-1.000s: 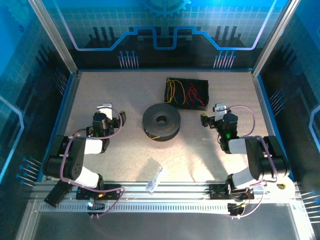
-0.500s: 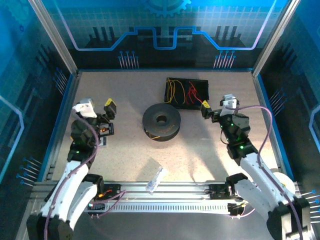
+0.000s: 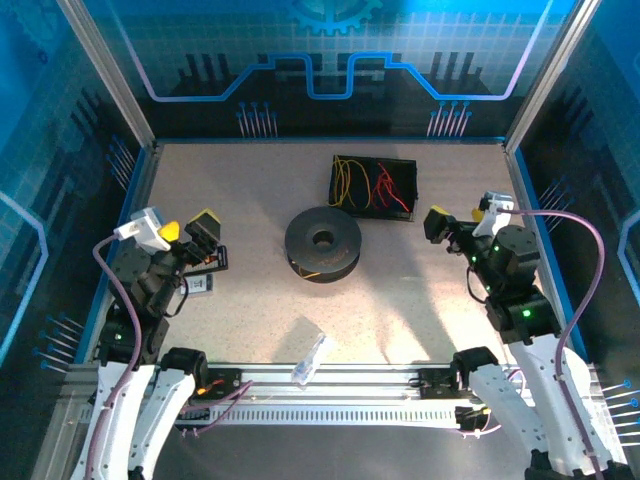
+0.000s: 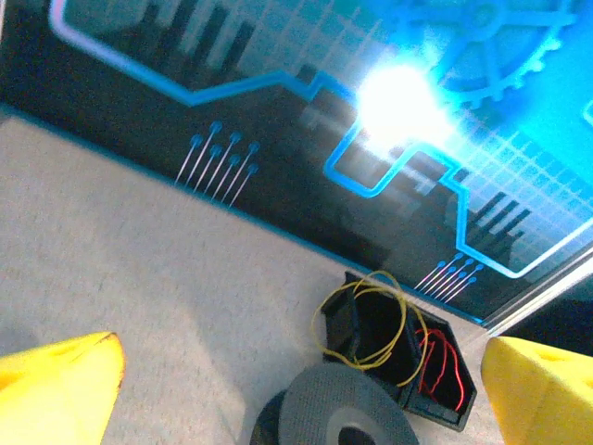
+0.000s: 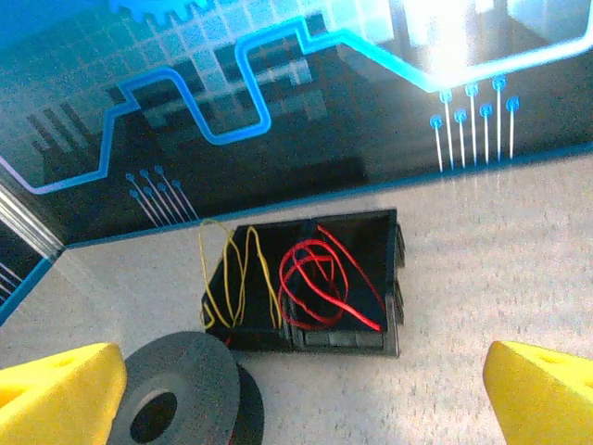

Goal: Wrap the cables

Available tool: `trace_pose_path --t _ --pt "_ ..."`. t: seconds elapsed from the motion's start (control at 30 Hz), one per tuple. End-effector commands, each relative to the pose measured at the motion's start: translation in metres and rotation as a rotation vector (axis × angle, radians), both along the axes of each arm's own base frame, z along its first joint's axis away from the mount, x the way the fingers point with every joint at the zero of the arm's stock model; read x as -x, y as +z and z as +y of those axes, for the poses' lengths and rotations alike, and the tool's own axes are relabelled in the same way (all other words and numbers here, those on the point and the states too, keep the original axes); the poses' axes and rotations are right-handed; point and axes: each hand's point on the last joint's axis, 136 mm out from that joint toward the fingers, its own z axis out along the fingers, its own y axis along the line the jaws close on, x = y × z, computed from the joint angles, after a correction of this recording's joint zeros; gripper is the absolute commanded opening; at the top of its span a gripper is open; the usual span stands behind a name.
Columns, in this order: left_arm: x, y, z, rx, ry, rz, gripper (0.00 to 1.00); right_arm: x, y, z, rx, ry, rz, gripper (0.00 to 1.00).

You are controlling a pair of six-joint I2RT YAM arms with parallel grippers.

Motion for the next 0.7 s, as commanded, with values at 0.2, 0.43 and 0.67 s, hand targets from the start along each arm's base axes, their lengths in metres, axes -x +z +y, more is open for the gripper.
trace_pose_path --t 0.2,0.43,0.67 --pt "-0.022 -0.054 -0.022 0.182 -0.071 0.229 1.00 0.002 -0.045 0.036 -0.128 0.234 0.194 1.00" --pt "-0.042 -0.087 -0.059 0.221 -0.269 0.390 0.99 -0.008 -0.072 0.072 -0.112 0.365 0.298 1.00" --pt "-0.075 -0.122 -0.100 0.350 -0.475 0.516 0.99 -0.022 -0.094 0.106 -0.088 0.445 0.425 0.97"
